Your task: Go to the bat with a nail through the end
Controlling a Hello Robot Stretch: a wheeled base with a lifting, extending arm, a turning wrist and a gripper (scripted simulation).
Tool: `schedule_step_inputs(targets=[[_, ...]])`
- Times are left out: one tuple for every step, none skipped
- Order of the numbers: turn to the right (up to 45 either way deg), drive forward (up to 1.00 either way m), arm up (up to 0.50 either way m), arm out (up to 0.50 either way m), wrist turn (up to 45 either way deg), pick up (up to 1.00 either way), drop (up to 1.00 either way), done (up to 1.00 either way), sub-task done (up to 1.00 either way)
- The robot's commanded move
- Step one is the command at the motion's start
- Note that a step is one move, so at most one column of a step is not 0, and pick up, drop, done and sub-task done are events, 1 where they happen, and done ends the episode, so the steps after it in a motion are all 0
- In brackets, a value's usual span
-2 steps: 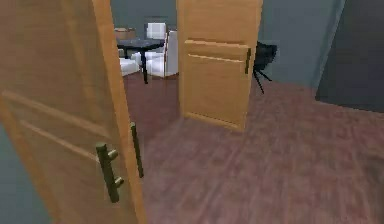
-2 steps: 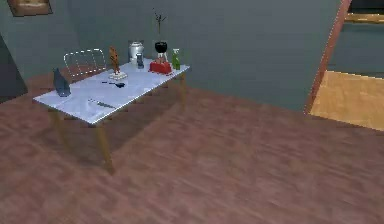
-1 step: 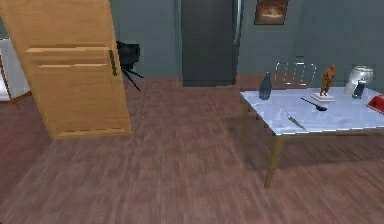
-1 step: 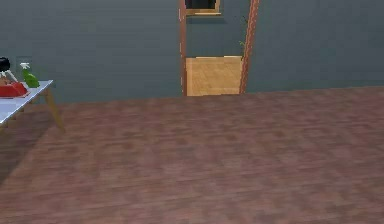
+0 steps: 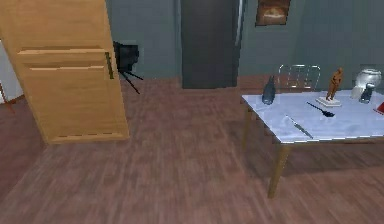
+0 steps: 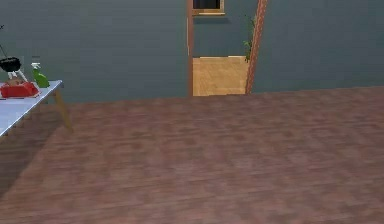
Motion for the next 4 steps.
schedule_step_inputs(targets=[[-6.0,0.00,0.00,0.00,0.0,0.00,0.00,0.00,0.00],[0.0,0.65,0.00,0.00,0.0,0.00,0.00,0.00,0.00],[-36.0,0.00,0.00,0.00,0.0,0.00,0.00,0.00,0.00],[0.0,0.55,0.00,0.00,0.0,0.00,0.00,0.00,0.00]])
